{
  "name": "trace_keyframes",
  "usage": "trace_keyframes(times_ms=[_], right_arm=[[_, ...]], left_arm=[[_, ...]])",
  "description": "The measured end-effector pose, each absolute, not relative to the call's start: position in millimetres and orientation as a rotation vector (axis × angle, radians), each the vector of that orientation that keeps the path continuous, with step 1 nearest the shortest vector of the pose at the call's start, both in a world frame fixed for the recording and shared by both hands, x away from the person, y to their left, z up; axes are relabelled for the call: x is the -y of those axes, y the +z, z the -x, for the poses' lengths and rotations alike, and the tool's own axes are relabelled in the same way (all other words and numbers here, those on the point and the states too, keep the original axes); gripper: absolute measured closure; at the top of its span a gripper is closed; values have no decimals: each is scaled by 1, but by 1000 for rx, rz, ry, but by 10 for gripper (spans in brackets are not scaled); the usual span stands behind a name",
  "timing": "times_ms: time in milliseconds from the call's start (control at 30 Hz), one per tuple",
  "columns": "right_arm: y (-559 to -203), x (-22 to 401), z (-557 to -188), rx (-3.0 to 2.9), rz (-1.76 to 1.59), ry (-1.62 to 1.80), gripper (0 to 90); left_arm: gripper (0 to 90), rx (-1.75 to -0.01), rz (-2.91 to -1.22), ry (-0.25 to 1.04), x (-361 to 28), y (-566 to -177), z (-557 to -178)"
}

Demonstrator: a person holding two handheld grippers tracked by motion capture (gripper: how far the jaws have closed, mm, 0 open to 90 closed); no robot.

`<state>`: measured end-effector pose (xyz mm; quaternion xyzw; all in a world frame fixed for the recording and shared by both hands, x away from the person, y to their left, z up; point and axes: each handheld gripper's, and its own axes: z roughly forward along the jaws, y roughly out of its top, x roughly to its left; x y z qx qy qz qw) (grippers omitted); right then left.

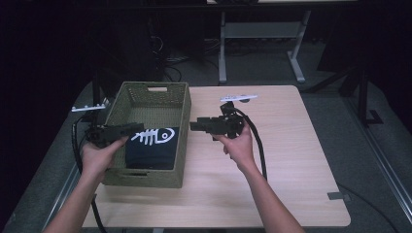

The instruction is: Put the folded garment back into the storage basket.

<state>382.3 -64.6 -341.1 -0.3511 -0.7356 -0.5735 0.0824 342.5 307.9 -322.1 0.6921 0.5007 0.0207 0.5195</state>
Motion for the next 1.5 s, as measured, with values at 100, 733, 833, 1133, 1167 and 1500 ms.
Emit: trace_keyframes(times_ms=[100, 733, 833, 1133, 1167, 1500], right_arm=[[-342, 71, -381, 2194, 1052, -1722, 487], [-349, 131, -369, 2174, 1134, -1763, 465], [-350, 136, -368, 2170, 1148, -1757, 463], [-350, 157, -363, 2177, 1192, -1763, 454], [-350, 157, -363, 2177, 1192, -1763, 454], [-352, 177, -358, 2189, 1237, -1768, 451]], left_arm=[[457, -1189, -1661, 48, -302, -321, -342], [415, -1101, -1732, 28, -243, -318, -343], [409, -1085, -1746, 25, -234, -318, -343], [377, -1054, -1752, -2, -213, -321, -343], [375, -1054, -1752, -2, -213, -321, -343], [360, -1016, -1755, -26, -192, -320, -343]])
